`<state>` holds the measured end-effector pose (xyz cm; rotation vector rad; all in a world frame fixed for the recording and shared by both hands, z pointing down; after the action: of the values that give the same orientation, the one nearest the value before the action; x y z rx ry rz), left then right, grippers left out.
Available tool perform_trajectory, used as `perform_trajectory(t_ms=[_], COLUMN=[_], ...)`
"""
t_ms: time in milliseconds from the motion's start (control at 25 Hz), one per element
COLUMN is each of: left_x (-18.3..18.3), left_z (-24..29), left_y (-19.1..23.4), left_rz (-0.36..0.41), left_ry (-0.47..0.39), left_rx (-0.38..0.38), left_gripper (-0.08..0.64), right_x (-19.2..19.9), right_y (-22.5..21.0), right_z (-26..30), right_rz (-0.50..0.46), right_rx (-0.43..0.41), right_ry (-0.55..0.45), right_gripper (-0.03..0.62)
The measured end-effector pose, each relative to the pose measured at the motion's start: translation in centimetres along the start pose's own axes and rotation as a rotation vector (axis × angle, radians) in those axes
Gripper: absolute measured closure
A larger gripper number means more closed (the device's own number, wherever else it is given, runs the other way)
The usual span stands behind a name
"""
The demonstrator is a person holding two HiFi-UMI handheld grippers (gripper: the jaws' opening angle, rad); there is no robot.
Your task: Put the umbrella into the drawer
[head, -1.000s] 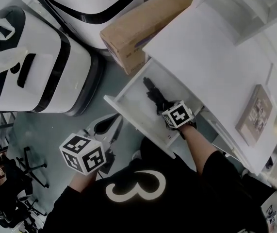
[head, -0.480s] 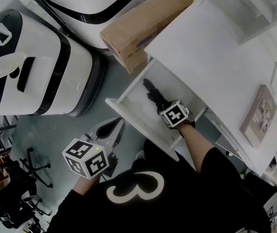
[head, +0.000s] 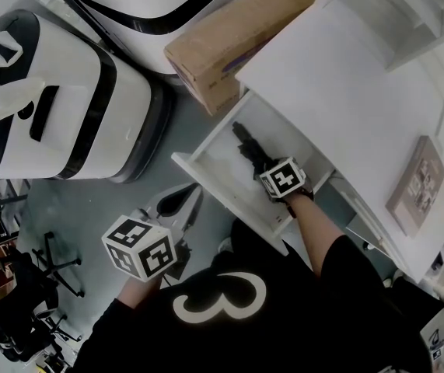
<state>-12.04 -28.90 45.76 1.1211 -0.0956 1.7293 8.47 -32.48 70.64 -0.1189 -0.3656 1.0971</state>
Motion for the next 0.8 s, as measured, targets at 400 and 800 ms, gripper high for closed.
perform_trajectory(t_ms=[400, 800], left_x=[-0.3, -1.4], left_z=[-1.1, -4.0], left_y=[-2.6, -8.0], left_rz=[0.05, 0.163], left_ry=[0.004, -0.059], left_rx=[0.059, 0.166], left_gripper=[0.551, 0.551], right_x=[0.7, 1.0], right_y=[1.2, 7.7], right_z=[-6.2, -24.4], right_rz=[0.175, 0.202], right_rx=[-0.099, -0.323], right_ry=[-0.227, -0.672], right_gripper=[0.29, 0.44])
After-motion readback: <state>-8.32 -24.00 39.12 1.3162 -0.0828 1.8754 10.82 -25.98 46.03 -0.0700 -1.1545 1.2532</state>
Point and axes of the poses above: the fingertips, and each gripper's own axes: z forward along the fingers, y to its left, x out of its underside, the point moved 5 cm from there along -z, backward along the fingers, and after that the axes turned 8 degrees about z, right-handed, at the moved point
